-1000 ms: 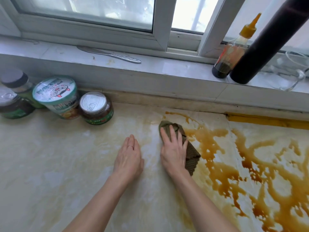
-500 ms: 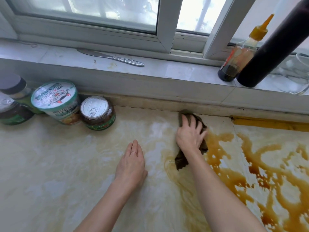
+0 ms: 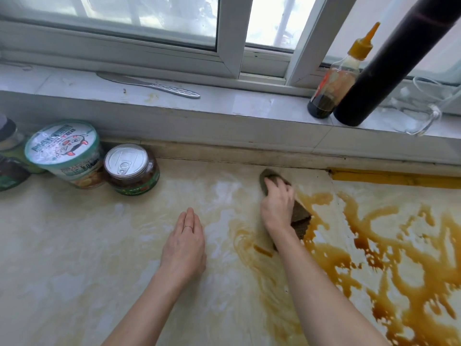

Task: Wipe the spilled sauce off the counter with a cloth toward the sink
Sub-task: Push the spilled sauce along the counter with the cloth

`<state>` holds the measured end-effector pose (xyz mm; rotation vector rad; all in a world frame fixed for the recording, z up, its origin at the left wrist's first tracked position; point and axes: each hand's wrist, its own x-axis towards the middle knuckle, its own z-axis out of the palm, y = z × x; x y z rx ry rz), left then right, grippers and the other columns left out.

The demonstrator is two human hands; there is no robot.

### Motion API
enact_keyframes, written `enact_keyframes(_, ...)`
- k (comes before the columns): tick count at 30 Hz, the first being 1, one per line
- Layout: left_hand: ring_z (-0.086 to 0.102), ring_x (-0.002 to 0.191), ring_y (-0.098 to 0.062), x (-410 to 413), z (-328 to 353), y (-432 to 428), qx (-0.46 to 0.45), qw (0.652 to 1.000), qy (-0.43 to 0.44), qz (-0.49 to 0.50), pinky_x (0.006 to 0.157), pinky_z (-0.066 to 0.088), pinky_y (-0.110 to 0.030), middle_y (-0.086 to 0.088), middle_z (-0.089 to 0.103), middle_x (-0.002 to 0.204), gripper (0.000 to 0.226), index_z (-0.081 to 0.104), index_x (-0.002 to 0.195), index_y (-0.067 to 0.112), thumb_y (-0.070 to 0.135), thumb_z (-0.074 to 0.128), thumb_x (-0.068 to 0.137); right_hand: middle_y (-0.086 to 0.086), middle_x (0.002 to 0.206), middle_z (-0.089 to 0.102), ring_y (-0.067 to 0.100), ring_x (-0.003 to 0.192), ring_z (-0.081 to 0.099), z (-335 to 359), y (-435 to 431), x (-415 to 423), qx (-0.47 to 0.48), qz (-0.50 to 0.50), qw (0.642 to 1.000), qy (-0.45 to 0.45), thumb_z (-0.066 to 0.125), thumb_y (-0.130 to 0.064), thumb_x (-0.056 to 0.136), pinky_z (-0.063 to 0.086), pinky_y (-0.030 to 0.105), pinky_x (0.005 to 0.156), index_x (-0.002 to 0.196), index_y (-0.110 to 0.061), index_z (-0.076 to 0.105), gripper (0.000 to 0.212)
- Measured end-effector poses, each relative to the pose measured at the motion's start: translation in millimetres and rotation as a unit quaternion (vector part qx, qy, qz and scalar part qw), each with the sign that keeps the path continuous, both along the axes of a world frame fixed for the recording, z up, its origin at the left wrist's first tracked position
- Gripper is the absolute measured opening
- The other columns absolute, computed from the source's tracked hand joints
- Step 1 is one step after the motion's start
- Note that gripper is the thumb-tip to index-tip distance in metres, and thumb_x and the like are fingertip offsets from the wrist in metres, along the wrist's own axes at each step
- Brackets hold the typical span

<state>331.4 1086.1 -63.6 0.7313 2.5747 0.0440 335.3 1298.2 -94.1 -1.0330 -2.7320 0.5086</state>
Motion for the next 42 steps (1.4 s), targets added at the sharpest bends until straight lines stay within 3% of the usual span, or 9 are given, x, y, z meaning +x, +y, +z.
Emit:
enact_keyframes(3, -0.009, 0.146, -0.029, -0.4, 0.1, 0.6, -0.004, 1.0, 0.0, -0.004, 0.119, 0.004, -0.031, -0.019, -0.015, 0.156, 0.085, -0.007, 0.148, -0.002, 0.03, 0.048, 0.092, 0.007, 0.141, 0.05, 0.027, 0.116, 0.041, 9.2, -55.2, 26.1, 0.012, 0.066, 0.997, 0.03, 0.037, -0.007, 0.091, 0.035, 0.034, 0.095, 0.139, -0.021, 0.05, 0.051)
enact_keyframes(6, -0.008, 0.146, -0.028, -1.7, 0.3, -0.9, 0.005, 1.0, -0.009, -0.001, 0.118, 0.004, -0.03, -0.018, -0.014, 0.157, 0.086, -0.006, 0.148, -0.001, 0.03, 0.048, 0.091, 0.007, 0.143, 0.05, 0.037, 0.12, 0.046, -2.6, -106.7, 68.8, 0.057, 0.173, 0.983, -0.005, 0.045, -0.033, 0.09, 0.04, 0.049, 0.096, 0.134, -0.03, 0.053, 0.045)
enact_keyframes(9, -0.008, 0.147, -0.026, -3.6, 2.1, -3.1, 0.013, 1.0, -0.028, 0.002, 0.118, 0.004, -0.029, -0.015, -0.014, 0.157, 0.086, -0.006, 0.149, 0.001, 0.029, 0.049, 0.09, -0.005, 0.151, 0.041, 0.036, 0.125, 0.044, -24.6, -94.2, 100.0, 0.099, 0.209, 0.972, -0.031, 0.04, -0.042, 0.094, 0.022, 0.059, 0.108, 0.144, -0.044, 0.037, 0.05)
enact_keyframes(12, -0.008, 0.147, -0.023, -3.6, 5.5, -5.5, 0.019, 0.999, -0.046, 0.01, 0.118, 0.006, -0.029, -0.011, -0.015, 0.158, 0.085, -0.006, 0.15, 0.003, 0.025, 0.05, 0.09, -0.009, 0.151, 0.04, 0.034, 0.127, 0.043, -27.9, -50.0, 114.5, 0.101, 0.132, 0.985, -0.037, 0.044, -0.033, 0.094, 0.028, 0.059, 0.105, 0.144, -0.046, 0.036, 0.052)
enact_keyframes(16, -0.008, 0.147, -0.023, -3.4, 4.0, -3.7, 0.014, 0.999, -0.04, 0.014, 0.119, 0.007, -0.03, -0.011, -0.015, 0.158, 0.085, -0.006, 0.15, 0.003, 0.024, 0.05, 0.09, -0.005, 0.14, 0.054, 0.026, 0.113, 0.045, -16.7, -40.3, 118.6, 0.028, 0.051, 0.997, 0.059, 0.057, -0.007, 0.089, 0.043, 0.044, 0.087, 0.139, -0.033, 0.05, 0.057)
enact_keyframes(22, -0.007, 0.147, -0.025, -5.0, 0.2, -5.1, 0.008, 0.999, -0.047, 0.011, 0.119, 0.007, -0.031, -0.013, -0.013, 0.158, 0.086, -0.004, 0.15, 0.002, 0.022, 0.053, 0.088, -0.008, 0.148, 0.045, 0.024, 0.118, 0.044, -29.7, -108.7, 164.1, 0.081, 0.254, 0.963, 0.031, 0.046, -0.025, 0.089, 0.032, 0.036, 0.087, 0.142, -0.038, 0.043, 0.054)
enact_keyframes(28, -0.008, 0.147, -0.024, 0.0, 1.4, -2.4, 0.006, 0.998, -0.047, 0.027, 0.119, 0.009, -0.033, -0.012, -0.015, 0.158, 0.086, -0.006, 0.149, 0.001, 0.02, 0.052, 0.089, -0.006, 0.142, 0.051, 0.023, 0.112, 0.044, -22.0, -40.8, 168.4, 0.049, 0.089, 0.994, 0.042, 0.063, -0.008, 0.085, 0.041, 0.038, 0.079, 0.135, -0.031, 0.056, 0.055)
enact_keyframes(35, -0.001, 0.147, -0.026, 25.7, -4.1, 4.6, 0.064, 0.998, -0.014, 0.011, 0.12, 0.01, -0.034, -0.014, -0.005, 0.158, 0.079, 0.005, 0.15, 0.004, 0.02, 0.051, 0.089, -0.006, 0.148, 0.046, 0.024, 0.118, 0.045, -24.1, -91.8, 215.4, 0.079, 0.27, 0.959, 0.025, 0.043, -0.021, 0.087, 0.041, 0.037, 0.084, 0.14, -0.037, 0.047, 0.056)
enact_keyframes(42, 0.003, 0.147, -0.028, 78.3, -14.7, 16.8, 0.105, 0.993, 0.002, -0.049, 0.12, 0.011, -0.034, -0.015, -0.002, 0.159, 0.065, 0.007, 0.15, 0.003, 0.011, 0.037, 0.092, -0.005, 0.141, 0.053, 0.023, 0.111, 0.044, -15.7, -49.7, 213.1, 0.041, 0.111, 0.991, 0.055, 0.057, -0.01, 0.082, 0.041, 0.04, 0.076, 0.133, -0.03, 0.058, 0.055)
